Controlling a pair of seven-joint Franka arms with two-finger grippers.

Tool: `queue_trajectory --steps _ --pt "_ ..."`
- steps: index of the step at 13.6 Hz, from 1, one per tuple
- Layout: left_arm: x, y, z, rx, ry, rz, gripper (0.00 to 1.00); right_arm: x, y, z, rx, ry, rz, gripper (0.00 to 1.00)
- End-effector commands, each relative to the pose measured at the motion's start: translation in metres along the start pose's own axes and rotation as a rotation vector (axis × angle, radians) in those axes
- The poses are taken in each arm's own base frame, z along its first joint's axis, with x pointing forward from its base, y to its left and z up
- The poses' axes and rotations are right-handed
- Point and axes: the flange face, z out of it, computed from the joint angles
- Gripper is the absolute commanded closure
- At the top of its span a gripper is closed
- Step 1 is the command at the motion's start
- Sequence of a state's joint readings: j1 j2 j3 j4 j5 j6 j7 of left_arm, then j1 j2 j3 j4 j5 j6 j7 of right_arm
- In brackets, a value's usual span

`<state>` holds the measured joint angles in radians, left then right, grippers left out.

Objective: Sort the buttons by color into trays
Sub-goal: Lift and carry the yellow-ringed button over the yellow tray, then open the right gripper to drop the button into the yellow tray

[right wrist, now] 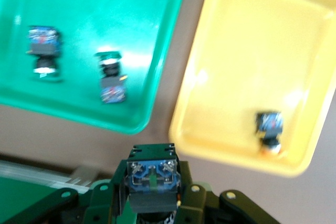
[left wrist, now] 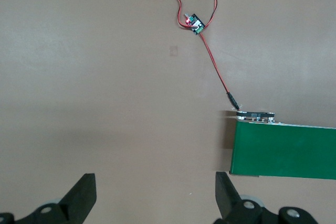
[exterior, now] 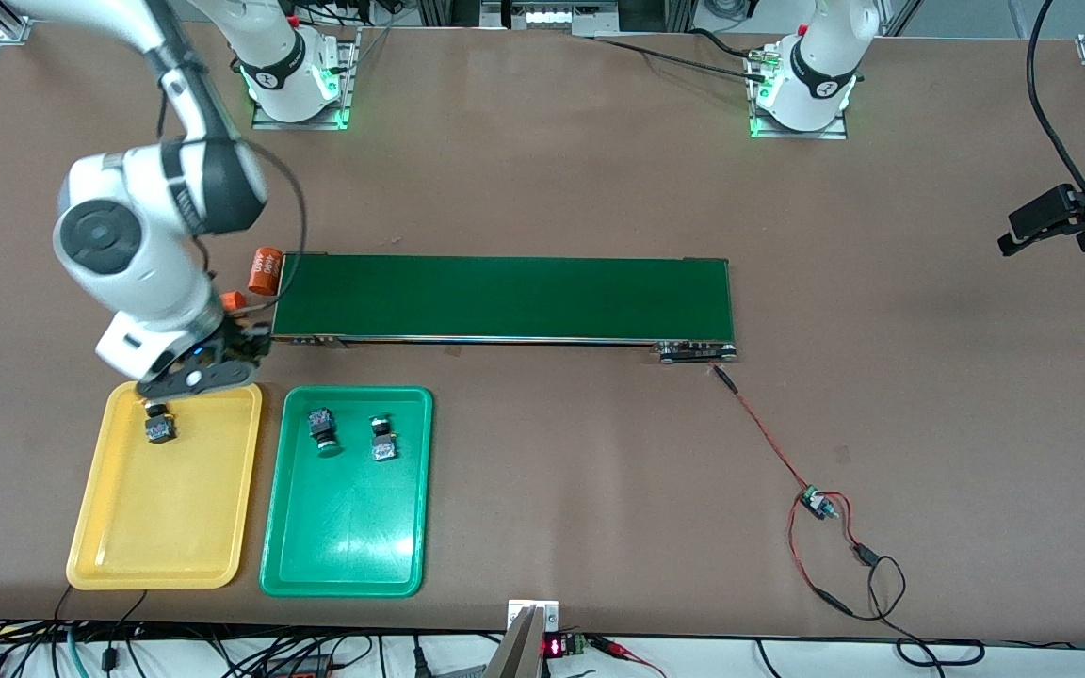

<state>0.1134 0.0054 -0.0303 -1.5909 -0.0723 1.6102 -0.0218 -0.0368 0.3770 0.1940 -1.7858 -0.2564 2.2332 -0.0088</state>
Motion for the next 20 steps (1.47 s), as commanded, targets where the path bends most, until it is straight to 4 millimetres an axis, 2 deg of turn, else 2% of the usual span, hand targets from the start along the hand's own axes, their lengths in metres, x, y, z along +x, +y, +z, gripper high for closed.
queue_trajectory --steps 1,4,5,7,10,11,13,14,15,18,20 --pt "0.0 -0.001 -0.005 0.012 0.003 0.013 0.0 0.013 0.045 0.065 -0.001 0.096 -0.086 0.95" --pt "-0.001 -0.002 -0.006 0.015 0.005 0.01 0.0 0.006 0.083 0.119 -0.048 0.172 -0.12 0.95" --pt "-0.001 -0.001 -0.008 0.017 0.006 0.013 0.0 0.004 0.091 0.131 -0.044 0.184 -0.113 0.95" --pt "-0.003 -0.002 -0.014 0.017 0.014 0.011 0.0 0.002 0.094 0.143 -0.039 0.21 -0.14 0.94" --pt "-0.002 -0.002 -0.012 0.017 0.008 0.015 0.0 -0.001 0.093 0.157 -0.026 0.203 -0.13 0.93" --pt "-0.003 -0.001 -0.012 0.017 0.009 0.018 0.0 -0.002 0.095 0.162 -0.024 0.215 -0.125 0.82" --pt "-0.003 0.013 -0.01 0.017 0.005 0.038 0.0 -0.001 0.094 0.166 -0.02 0.234 -0.117 0.44" --pt "-0.003 0.012 -0.009 0.015 0.002 0.038 0.0 -0.002 0.093 0.17 -0.016 0.231 -0.116 0.21" --pt "-0.002 0.012 -0.008 0.017 -0.001 0.039 0.0 -0.002 0.093 0.171 -0.016 0.236 -0.119 0.13" --pt "-0.002 0.025 -0.006 0.018 -0.001 0.064 0.0 -0.002 0.094 0.168 -0.017 0.249 -0.114 0.11" --pt "-0.002 0.03 -0.007 0.017 0.004 0.07 0.0 -0.002 0.083 0.143 -0.006 0.181 -0.047 0.12"
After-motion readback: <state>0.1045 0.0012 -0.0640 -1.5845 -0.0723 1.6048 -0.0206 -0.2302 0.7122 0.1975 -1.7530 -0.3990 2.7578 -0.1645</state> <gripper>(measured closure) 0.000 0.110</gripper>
